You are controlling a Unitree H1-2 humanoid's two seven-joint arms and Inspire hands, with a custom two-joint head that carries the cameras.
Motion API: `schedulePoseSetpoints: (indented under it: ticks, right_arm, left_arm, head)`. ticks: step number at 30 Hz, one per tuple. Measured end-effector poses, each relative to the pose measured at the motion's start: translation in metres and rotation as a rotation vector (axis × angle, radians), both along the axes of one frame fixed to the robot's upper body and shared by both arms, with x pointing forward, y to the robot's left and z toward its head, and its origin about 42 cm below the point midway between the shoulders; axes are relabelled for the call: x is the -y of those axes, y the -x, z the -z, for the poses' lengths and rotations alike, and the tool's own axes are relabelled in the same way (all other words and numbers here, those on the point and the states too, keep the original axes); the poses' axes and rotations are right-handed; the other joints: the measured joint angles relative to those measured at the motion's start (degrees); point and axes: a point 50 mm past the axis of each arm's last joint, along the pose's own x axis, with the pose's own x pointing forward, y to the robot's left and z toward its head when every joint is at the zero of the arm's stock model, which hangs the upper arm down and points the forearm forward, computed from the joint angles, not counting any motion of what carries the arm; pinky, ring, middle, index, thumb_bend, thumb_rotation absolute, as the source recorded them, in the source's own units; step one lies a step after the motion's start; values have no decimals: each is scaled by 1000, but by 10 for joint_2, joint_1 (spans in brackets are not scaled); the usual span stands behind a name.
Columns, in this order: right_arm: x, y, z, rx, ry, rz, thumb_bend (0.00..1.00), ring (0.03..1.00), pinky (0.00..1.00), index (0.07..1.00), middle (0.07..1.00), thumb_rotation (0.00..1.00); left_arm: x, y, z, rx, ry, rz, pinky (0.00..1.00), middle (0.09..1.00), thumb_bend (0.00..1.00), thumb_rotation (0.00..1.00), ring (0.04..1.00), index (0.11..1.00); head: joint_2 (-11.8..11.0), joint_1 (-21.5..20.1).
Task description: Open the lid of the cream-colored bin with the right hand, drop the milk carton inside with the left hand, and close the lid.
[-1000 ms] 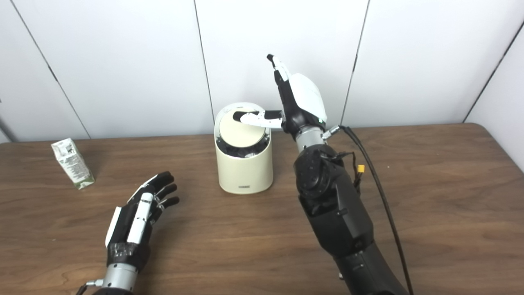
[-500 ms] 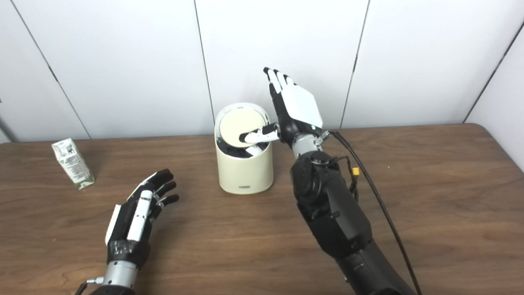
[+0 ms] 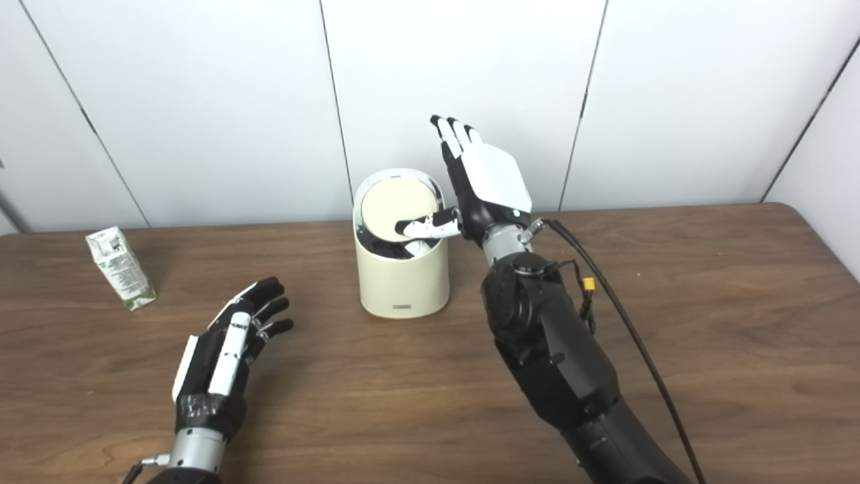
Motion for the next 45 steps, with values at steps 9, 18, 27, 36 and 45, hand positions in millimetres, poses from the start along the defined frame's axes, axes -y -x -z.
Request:
schedulePoseSetpoints:
  ticks: [9,18,27,36,45]
  right_arm:
    - [-10,4,-1,43,75,9,942,1000,955,979,1000,126]
    - [-2,5,10,36,81,17,786,1000,951,978,1000,354]
    - [10,7,26,-23,104,30,785,1000,960,994,1000,995]
    - [33,26,45,-85,-47,41,866,1000,930,996,999,1000]
    - [35,75,44,43,-259,-23,889,1000,932,1000,1000,1000]
  left_arm:
    - [1,0,0,0,-2,3,743,831,220,711,823,818]
    - [1,0,0,0,-2,0,743,831,212,707,823,819]
    - [1,0,0,0,-4,2,749,834,206,703,828,823]
    - [2,0,0,0,-5,5,755,827,205,686,826,815]
    - [1,0,0,0,-11,4,753,834,211,694,830,823]
  head:
    - [-3,2]
    - [-6,0]
    - [-7,-1]
    - [-7,2]
    - [-9,4]
